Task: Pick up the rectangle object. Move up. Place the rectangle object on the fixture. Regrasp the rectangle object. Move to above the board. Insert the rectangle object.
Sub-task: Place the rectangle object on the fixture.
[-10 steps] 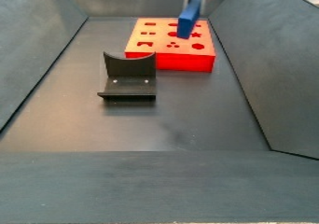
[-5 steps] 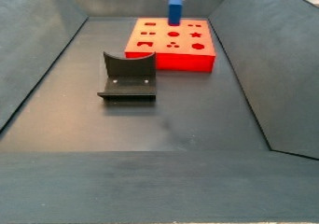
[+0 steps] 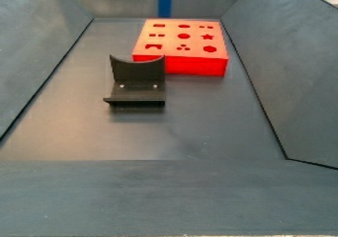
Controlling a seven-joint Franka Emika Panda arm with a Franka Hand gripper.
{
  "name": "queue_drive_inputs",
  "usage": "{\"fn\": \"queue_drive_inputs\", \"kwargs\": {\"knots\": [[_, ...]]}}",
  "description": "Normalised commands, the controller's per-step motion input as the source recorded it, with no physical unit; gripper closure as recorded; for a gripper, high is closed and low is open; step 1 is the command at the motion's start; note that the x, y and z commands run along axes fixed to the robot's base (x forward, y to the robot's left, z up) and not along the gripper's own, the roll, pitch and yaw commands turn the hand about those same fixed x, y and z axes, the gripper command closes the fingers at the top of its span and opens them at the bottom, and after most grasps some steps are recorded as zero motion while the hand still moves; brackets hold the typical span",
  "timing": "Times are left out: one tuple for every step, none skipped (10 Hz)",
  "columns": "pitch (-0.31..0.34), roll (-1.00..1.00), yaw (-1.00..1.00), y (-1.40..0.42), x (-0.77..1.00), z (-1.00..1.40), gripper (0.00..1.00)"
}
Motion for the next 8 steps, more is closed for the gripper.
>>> {"fn": "queue_drive_inputs", "kwargs": {"knots": [[0.142, 0.10, 0.05, -0.13, 1.00, 0.05, 1.00], [0.142, 0.10, 0.05, -0.12, 1.00, 0.04, 1.00], [-0.015, -1.00, -0.01, 0.85, 0.70, -0.40, 1.00], [-0.014, -1.00, -0.01, 0.83, 0.62, -0.39, 1.00], [-0.021, -1.00, -0.03, 0.70, 0.55, -0.26, 1.00], [-0.017, -1.00, -0.03, 0.52, 0.46, -0.14, 1.00], [0.004, -1.00, -0.04, 0.26, 0.31, -0.08, 1.00], [0.026, -1.00, -0.04, 0.11, 0.23, -0.04, 1.00]]}}
